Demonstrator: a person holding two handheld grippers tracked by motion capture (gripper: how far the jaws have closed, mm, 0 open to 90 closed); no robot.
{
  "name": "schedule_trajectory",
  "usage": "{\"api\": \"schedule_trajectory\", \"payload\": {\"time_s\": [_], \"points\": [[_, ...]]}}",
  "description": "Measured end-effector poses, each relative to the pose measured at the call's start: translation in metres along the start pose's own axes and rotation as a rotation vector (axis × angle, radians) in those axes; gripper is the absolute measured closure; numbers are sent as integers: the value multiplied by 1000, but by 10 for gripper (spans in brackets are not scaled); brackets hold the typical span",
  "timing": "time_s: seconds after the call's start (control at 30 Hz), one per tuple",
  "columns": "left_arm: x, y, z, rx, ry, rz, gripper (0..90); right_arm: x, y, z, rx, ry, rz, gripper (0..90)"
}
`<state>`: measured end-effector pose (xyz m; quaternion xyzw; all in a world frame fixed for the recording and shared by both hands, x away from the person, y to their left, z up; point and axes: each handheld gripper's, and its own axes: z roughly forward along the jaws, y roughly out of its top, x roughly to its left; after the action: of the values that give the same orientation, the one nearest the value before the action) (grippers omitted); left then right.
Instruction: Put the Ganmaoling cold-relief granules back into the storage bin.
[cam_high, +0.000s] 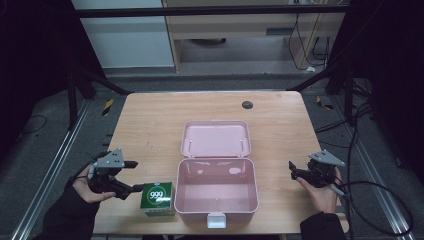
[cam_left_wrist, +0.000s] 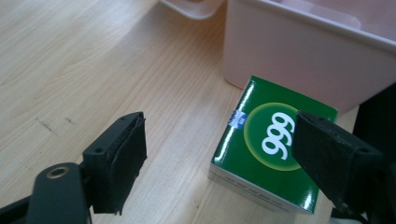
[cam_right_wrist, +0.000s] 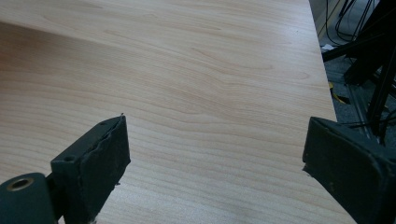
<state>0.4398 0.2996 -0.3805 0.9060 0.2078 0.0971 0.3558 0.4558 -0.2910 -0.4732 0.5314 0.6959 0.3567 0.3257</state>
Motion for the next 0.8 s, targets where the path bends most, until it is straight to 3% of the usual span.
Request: {"api": "schedule_trajectory", "payload": {"time_s": [0.07, 0.4, 0.8], "points": [[-1, 1, 1, 4, -7, 5, 161, 0, 0, 0, 1, 2, 0, 74], [-9, 10, 8, 83, -74, 121, 126, 0, 0, 0, 7, 14, 3, 70], [-19, 17, 22, 152, -149, 201, 86, 1, 0, 2, 16, 24, -3, 63]]}}
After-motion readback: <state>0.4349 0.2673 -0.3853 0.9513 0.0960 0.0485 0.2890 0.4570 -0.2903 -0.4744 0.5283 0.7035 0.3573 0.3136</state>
